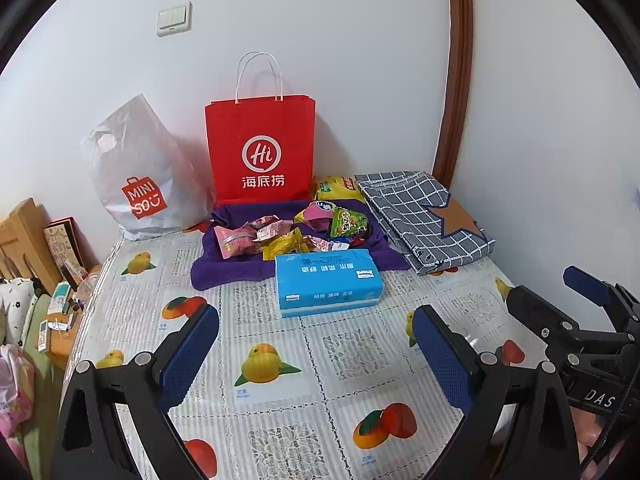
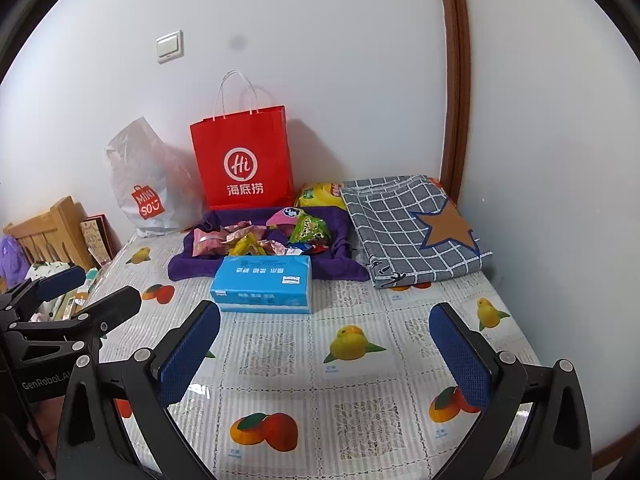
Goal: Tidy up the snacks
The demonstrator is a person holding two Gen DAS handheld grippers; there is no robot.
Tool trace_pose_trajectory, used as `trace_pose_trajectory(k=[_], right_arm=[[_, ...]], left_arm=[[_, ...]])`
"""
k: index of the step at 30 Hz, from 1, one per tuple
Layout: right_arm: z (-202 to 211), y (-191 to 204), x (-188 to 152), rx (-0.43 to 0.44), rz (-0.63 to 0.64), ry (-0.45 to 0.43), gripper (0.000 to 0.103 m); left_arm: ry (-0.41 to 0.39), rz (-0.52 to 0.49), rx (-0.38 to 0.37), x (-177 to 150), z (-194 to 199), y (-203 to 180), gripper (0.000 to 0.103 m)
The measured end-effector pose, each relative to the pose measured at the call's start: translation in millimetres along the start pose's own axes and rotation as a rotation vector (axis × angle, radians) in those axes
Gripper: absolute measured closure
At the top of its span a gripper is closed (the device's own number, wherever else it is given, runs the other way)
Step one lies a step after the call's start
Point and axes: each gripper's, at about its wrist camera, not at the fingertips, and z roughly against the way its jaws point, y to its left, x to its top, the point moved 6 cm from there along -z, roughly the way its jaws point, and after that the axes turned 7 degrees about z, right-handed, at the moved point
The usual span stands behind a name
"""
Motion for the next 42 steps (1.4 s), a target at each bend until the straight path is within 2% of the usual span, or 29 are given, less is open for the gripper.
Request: trace_pose_trajectory(k=[42], right_arm=[[3.2, -2.6, 0.3, 0.000, 0.003, -0.015, 0.000]], left_arm=[[0.005, 0.000, 0.003, 1.8, -0.2, 1.8, 0.005]])
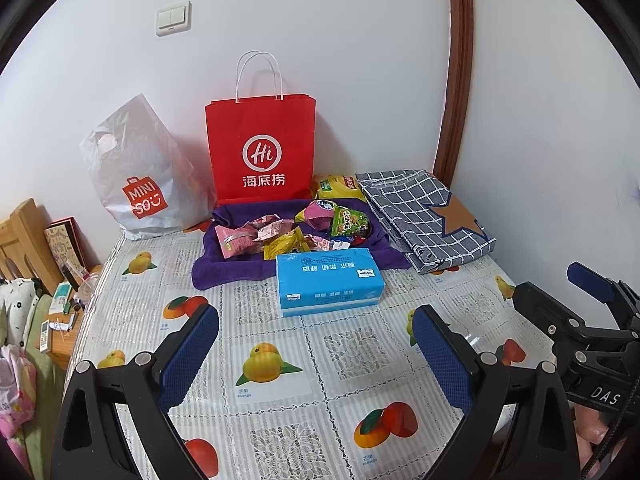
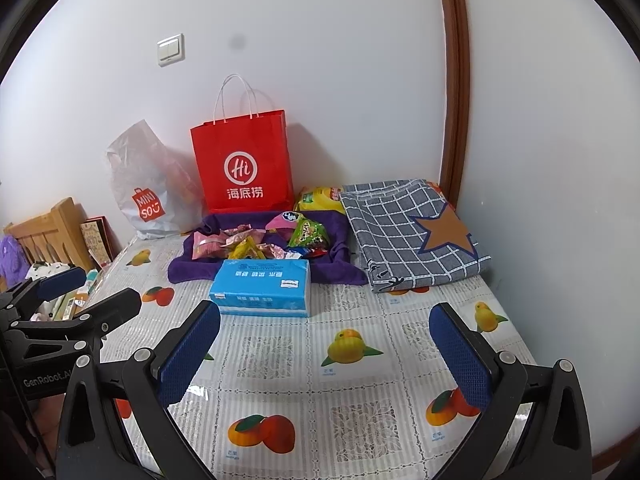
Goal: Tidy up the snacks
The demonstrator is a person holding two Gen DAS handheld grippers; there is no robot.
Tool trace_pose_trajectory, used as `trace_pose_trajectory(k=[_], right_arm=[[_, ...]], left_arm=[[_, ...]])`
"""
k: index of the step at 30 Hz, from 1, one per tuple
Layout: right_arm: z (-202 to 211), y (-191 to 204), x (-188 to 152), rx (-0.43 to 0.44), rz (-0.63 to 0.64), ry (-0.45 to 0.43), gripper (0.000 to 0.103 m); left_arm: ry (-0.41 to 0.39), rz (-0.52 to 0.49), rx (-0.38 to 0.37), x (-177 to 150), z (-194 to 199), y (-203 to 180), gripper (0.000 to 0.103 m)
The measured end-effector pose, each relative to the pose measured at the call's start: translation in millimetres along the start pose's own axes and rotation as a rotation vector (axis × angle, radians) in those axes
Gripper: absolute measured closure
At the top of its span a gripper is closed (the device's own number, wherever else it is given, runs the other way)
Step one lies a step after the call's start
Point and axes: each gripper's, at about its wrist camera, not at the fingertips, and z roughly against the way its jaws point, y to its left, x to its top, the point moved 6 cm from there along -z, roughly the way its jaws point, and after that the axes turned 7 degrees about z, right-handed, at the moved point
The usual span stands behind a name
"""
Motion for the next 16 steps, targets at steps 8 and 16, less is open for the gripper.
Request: trace_pose_trajectory(k=[8, 16], right_arm=[[-0.2, 1.6, -0.4, 0.003, 0.003, 0.001, 0.000], [-0.1, 3.2, -0.8, 0.008, 0.005, -0.001, 0.000]], left_arm=[[0.001, -0.002, 0.002, -0.7, 0.6, 0.7, 0.005], [0.000, 0.003, 0.008, -1.9, 0.1, 2.9, 0.005]])
